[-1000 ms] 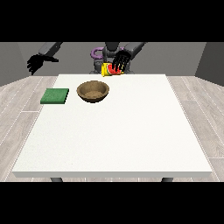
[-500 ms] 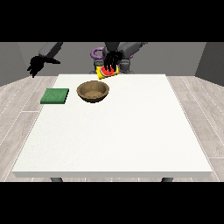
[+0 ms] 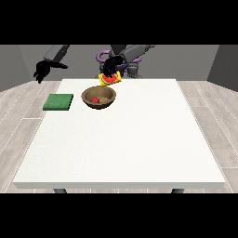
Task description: Pick the cup and pour the ball into the bowl, then pick the bowl and place it on the pad
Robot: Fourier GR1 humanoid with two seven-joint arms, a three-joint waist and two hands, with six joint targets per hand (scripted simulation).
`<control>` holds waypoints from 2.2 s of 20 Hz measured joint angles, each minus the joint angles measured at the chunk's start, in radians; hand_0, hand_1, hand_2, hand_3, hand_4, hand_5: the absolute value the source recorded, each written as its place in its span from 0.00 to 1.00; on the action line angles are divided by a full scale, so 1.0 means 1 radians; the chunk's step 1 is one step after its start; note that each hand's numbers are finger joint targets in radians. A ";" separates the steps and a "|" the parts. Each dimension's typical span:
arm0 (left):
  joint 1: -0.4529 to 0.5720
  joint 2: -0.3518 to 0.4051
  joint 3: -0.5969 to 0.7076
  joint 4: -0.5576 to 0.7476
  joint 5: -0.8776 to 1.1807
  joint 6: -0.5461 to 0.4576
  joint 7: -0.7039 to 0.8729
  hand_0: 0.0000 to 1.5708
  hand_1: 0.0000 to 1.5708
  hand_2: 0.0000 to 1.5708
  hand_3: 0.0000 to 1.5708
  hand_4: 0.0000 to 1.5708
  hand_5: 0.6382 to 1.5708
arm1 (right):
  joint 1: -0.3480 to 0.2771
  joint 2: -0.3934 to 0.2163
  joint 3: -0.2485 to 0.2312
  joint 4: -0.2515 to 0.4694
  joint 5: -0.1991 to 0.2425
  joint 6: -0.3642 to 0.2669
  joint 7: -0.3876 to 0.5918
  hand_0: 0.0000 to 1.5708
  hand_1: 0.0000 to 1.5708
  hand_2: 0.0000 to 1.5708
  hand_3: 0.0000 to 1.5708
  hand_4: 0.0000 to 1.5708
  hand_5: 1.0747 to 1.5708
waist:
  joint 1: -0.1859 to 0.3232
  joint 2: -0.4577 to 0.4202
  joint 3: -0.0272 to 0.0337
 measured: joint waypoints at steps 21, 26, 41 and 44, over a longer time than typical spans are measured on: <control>-0.106 0.026 0.131 -0.127 -0.082 -0.174 -0.112 0.23 0.23 1.00 1.00 0.63 0.98 | 0.015 -0.026 -0.024 0.066 -0.036 0.037 0.033 0.00 0.00 0.00 0.00 0.29 0.97 | 0.085 -0.003 -0.0020; -0.036 0.081 0.325 -0.214 0.104 -0.041 -0.159 0.31 0.31 1.00 0.99 0.56 0.99 | 0.010 -0.006 -0.038 0.062 -0.048 -0.013 0.052 0.00 0.00 0.00 0.00 0.30 0.97 | 0.168 0.015 -0.0040; 0.122 0.015 0.732 -0.272 0.875 0.032 -0.548 0.00 0.00 0.00 0.00 0.00 0.96 | -0.068 0.095 -0.012 -0.032 -0.070 -0.066 0.073 0.00 0.00 0.00 0.00 0.21 0.98 | 0.149 0.233 -0.0044; 0.156 0.013 0.781 -0.228 0.976 0.005 -0.626 0.00 0.00 0.00 0.00 0.00 0.95 | -0.066 0.141 0.023 -0.060 -0.055 -0.087 0.094 0.00 0.00 0.00 0.00 0.12 0.95 | 0.114 0.230 -0.0034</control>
